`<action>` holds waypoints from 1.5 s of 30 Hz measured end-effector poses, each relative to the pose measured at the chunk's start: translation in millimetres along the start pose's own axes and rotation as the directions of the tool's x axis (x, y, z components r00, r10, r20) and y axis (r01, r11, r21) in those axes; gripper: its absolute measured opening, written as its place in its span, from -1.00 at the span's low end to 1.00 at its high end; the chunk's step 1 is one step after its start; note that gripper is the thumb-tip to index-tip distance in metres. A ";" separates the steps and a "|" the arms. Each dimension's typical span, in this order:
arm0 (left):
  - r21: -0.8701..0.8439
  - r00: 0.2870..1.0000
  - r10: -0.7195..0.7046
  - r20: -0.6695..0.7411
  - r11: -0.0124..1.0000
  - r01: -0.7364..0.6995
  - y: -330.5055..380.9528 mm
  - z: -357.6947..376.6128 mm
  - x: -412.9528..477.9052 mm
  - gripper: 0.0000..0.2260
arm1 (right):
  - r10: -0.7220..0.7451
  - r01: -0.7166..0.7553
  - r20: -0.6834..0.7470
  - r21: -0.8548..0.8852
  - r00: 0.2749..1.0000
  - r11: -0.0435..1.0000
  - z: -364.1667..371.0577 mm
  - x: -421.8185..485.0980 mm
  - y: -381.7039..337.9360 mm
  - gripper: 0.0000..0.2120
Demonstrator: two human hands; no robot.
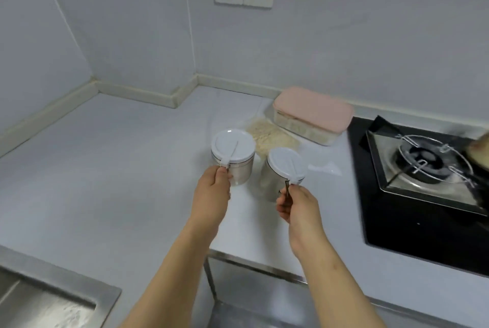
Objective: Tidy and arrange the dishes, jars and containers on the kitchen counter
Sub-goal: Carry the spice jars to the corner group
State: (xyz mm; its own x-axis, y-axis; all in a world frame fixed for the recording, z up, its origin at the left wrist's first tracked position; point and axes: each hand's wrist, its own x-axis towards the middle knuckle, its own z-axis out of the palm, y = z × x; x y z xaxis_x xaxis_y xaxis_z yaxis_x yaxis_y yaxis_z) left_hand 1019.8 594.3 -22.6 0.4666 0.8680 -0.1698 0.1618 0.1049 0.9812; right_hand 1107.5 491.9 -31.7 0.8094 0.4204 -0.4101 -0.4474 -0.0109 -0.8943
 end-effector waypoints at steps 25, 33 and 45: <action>-0.039 0.721 0.011 0.693 0.999 0.023 17.5 390.9 -333.6 -0.72 | -0.134 0.298 -0.655 0.145 0.744 0.943 -491.5 -158.4 -68.5 -0.71; -0.017 0.567 -0.012 0.823 0.999 0.046 14.1 508.5 -383.5 -0.73 | -0.141 0.332 -0.757 0.105 0.638 0.937 -597.2 -159.7 -85.7 -0.69; 0.009 0.441 -0.022 0.897 0.999 0.033 49.2 743.6 -406.0 -0.73 | -0.190 0.429 -0.809 0.084 0.557 0.899 -774.7 -72.9 -186.6 -0.73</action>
State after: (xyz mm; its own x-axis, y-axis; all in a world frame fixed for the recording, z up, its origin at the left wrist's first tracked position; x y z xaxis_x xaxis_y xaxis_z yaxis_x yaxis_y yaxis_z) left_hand 1485.0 -113.8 26.5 0.9824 -0.0545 -0.1789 0.1846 0.1290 0.9743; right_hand 1426.7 -239.6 26.2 0.8431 -0.4978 -0.2035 -0.0871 0.2470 -0.9651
